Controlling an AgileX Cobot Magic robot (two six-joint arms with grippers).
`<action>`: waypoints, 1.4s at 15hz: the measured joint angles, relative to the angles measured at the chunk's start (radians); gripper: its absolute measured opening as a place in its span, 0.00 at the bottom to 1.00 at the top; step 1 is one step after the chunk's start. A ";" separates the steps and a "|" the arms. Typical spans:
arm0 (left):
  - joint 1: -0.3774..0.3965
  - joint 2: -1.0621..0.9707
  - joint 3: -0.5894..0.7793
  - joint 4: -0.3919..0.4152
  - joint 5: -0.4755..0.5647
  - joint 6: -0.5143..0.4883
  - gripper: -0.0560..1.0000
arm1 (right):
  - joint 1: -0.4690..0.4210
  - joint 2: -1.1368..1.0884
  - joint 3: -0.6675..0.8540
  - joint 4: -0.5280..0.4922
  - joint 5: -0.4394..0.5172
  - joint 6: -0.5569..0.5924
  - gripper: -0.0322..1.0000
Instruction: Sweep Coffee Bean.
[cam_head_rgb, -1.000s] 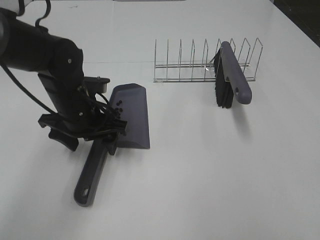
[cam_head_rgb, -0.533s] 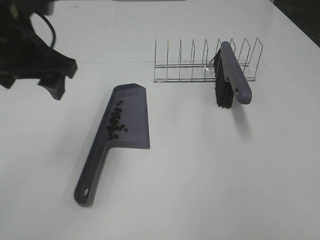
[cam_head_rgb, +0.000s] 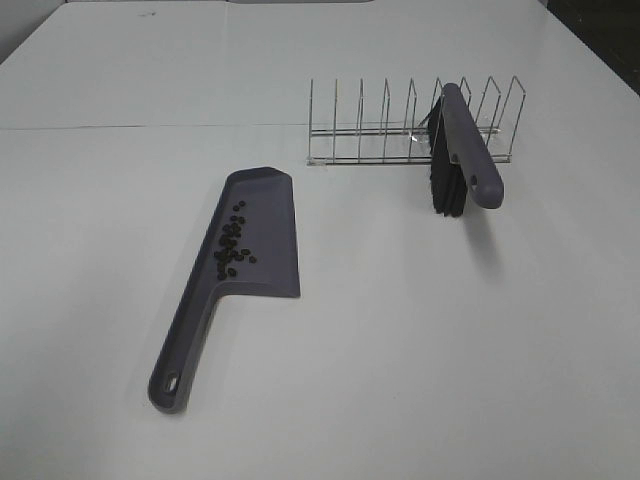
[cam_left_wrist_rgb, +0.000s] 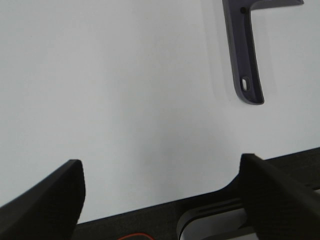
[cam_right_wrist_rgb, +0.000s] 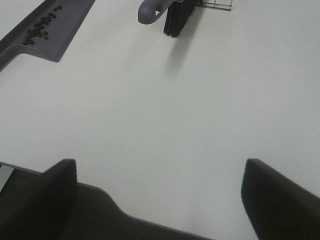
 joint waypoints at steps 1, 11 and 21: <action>0.000 -0.105 0.061 -0.001 -0.007 0.003 0.80 | 0.000 -0.007 0.001 0.001 -0.001 -0.009 0.79; 0.000 -0.639 0.162 -0.029 -0.049 0.153 0.80 | 0.000 -0.017 0.036 0.045 -0.082 -0.068 0.79; 0.001 -0.641 0.162 -0.029 -0.049 0.153 0.80 | 0.000 -0.017 0.036 0.045 -0.082 -0.068 0.79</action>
